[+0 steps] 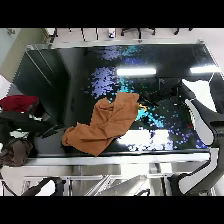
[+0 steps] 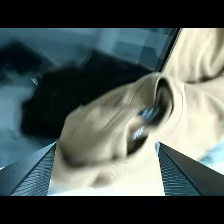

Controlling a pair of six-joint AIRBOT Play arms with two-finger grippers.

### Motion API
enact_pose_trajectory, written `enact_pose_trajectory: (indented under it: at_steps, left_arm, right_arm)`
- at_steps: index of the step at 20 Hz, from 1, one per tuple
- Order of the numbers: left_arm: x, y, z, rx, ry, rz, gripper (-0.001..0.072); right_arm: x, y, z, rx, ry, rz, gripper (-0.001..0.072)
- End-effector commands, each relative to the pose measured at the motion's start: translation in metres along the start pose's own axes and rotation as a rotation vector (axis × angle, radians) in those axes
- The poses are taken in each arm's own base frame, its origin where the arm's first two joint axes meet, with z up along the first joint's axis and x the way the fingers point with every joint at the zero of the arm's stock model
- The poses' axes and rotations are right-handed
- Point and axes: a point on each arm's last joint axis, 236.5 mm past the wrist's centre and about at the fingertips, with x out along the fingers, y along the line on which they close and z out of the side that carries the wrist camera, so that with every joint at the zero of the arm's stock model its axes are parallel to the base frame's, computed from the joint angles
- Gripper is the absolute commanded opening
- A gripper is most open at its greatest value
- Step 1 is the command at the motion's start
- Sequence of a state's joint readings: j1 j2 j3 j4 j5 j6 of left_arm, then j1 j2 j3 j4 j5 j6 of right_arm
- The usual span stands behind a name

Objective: Fold the shirts.

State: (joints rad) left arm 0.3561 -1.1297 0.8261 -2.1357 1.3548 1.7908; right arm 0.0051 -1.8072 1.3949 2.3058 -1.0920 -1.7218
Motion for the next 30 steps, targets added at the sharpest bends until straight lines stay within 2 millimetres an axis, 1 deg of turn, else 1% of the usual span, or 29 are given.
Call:
enact_pose_trajectory:
  at_steps: [1,2,3,5,6,7,8,10,11,13,14,15,16,17,18,19,20,21,22,23,24,25,26,27,28,29,30]
  left_arm:
    - [-0.039,0.014,-0.027,-0.13,0.034,-0.049,0.0694]
    - [-0.033,0.015,-0.036,-0.137,0.01,-0.043,0.0694]
    - [-0.021,0.015,-0.05,-0.141,0.009,-0.038,0.0694]
    - [0.013,0.013,-0.086,-0.155,0.049,-0.028,0.0694]
    - [0.027,0.013,-0.1,-0.154,0.062,-0.025,0.0694]
    - [0.04,0.012,-0.111,-0.149,0.061,-0.021,0.0694]
    - [0.05,0.009,-0.115,-0.142,0.041,-0.019,0.0694]
    - [0.065,0.001,-0.108,-0.13,-0.04,-0.027,0.0694]
    - [0.07,-0.005,-0.099,-0.119,-0.095,-0.035,0.0694]
    - [0.074,-0.013,-0.074,-0.098,-0.213,-0.033,0.0692]
    - [0.076,-0.015,-0.06,-0.103,-0.27,-0.031,0.0616]
    - [0.08,-0.017,-0.051,-0.095,-0.296,-0.025,0.0501]
    - [0.087,-0.02,-0.047,-0.082,-0.289,-0.016,0.0389]
    - [0.093,-0.025,-0.046,-0.065,-0.261,-0.009,0.0225]
    - [0.099,-0.03,-0.045,-0.042,-0.234,-0.002,0.0054]
    - [0.102,-0.039,-0.041,-0.003,-0.217,0.002,0.0023]
    - [0.101,-0.049,-0.034,0.026,-0.209,-0.001,0.0022]
    - [0.093,-0.063,-0.021,0.062,-0.221,-0.016,0.0021]
    - [0.077,-0.083,-0.004,0.111,-0.261,-0.042,0.002]
    - [0.051,-0.106,0.016,0.151,-0.329,-0.078,0.0021]
    - [0.013,-0.133,0.034,0.198,-0.421,-0.121,0.0021]
    - [-0.036,-0.163,0.047,0.256,-0.526,-0.168,0.002]
    - [-0.095,-0.195,0.054,0.333,-0.642,-0.214,0.0021]
    - [-0.151,-0.221,0.051,0.394,-0.75,-0.251,0.002]
    - [-0.211,-0.246,0.04,0.459,-0.869,-0.285,0.002]
    - [-0.26,-0.265,0.024,0.513,-0.971,-0.311,0.002]
    - [-0.308,-0.282,0.003,0.567,-1.071,-0.333,0.002]
  right_arm:
    - [0.0,0.001,-0.001,-0.011,0.005,0.004,0.0507]
    - [0.001,0.001,0.0,-0.023,0.002,0.004,0.0506]
    - [0.003,0.002,-0.001,-0.026,0.004,0.003,0.0506]
    - [0.009,0.002,-0.004,-0.026,0.017,0.001,0.0506]
    - [0.015,0.001,-0.007,-0.024,0.03,-0.001,0.0506]
    - [0.02,-0.001,-0.01,-0.021,0.044,-0.003,0.0506]
    - [0.026,-0.003,-0.012,-0.014,0.057,-0.002,0.0506]
    - [0.036,-0.004,-0.015,-0.009,0.068,-0.003,0.0506]
    - [0.038,-0.002,-0.013,-0.013,0.059,-0.004,0.0506]
    - [0.043,0.003,-0.008,-0.024,0.03,-0.005,0.0505]
    - [0.044,0.006,-0.006,-0.023,0.018,0.001,0.0503]
    - [0.046,0.01,-0.005,-0.023,0.012,0.009,0.0437]
    - [0.048,0.014,-0.006,-0.028,0.013,0.014,0.0279]
    - [0.049,0.017,-0.006,-0.039,0.009,0.02,0.0159]
    - [0.05,0.018,-0.004,-0.039,0.002,0.02,0.0065]
    - [0.05,0.019,-0.002,-0.039,-0.007,0.022,0.0024]
    - [0.048,0.022,-0.001,-0.041,-0.01,0.028,0.0024]
    - [0.039,0.029,0.002,-0.055,-0.018,0.038,0.0023]
    - [0.022,0.041,0.007,-0.077,-0.031,0.056,0.0023]
    - [-0.005,0.059,0.016,-0.112,-0.061,0.081,0.0023]
    - [-0.045,0.085,0.027,-0.168,-0.12,0.108,0.0023]
    - [-0.099,0.116,0.037,-0.241,-0.212,0.134,0.0023]
    - [-0.152,0.145,0.042,-0.324,-0.317,0.151,0.0023]
    - [-0.215,0.181,0.039,-0.435,-0.451,0.163,0.0024]
    - [-0.268,0.211,0.028,-0.519,-0.563,0.171,0.0024]
    - [-0.327,0.244,0.004,-0.612,-0.689,0.176,0.0024]
    - [-0.372,0.271,-0.022,-0.706,-0.793,0.174,0.0024]
